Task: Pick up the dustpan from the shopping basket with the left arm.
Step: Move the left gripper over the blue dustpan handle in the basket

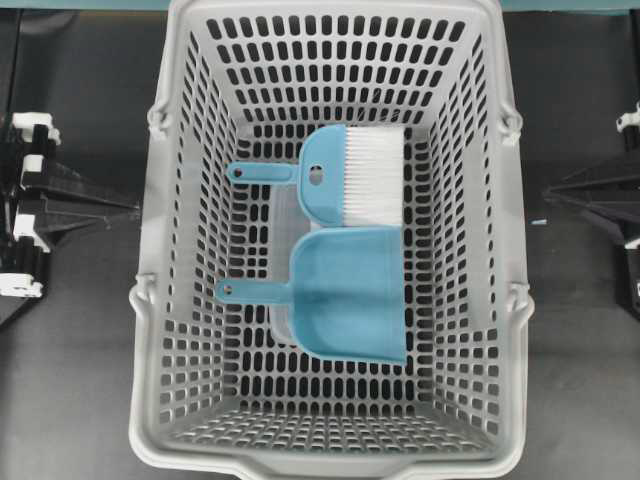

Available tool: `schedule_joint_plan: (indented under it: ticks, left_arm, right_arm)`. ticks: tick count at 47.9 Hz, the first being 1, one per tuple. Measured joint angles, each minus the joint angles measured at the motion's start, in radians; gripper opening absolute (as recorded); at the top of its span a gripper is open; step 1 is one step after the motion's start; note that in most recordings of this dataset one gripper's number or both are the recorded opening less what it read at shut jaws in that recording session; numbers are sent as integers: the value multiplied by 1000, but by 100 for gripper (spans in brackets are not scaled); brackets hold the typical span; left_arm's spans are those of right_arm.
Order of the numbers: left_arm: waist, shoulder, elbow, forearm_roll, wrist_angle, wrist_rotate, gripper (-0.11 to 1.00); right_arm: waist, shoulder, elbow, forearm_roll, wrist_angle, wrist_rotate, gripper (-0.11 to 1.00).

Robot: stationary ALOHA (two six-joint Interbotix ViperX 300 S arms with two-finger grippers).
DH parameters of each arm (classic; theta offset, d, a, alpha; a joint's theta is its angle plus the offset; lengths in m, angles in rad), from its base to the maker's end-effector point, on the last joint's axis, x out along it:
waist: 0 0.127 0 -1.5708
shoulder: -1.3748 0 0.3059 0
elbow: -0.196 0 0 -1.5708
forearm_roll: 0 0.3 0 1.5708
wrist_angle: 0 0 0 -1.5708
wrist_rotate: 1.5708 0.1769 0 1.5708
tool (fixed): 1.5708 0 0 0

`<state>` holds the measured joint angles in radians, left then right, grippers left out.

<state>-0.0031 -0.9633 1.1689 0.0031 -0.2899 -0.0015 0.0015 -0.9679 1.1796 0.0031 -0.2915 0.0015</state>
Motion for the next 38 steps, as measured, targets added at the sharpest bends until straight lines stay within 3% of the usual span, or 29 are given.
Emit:
schedule_joint_plan:
  ticks: [7, 18, 38]
  left_arm:
    - [-2, -18, -80, 32, 97, -25, 0]
    - [-26, 28, -270, 37, 394, -34, 0]
    - [-48, 397, -707, 38, 931, -18, 0]
  right_arm:
    - [15, -8, 0, 5, 5, 9, -1]
    - [31, -51, -12, 11, 66, 35, -1]
    - [32, -84, -41, 12, 209, 38, 0]
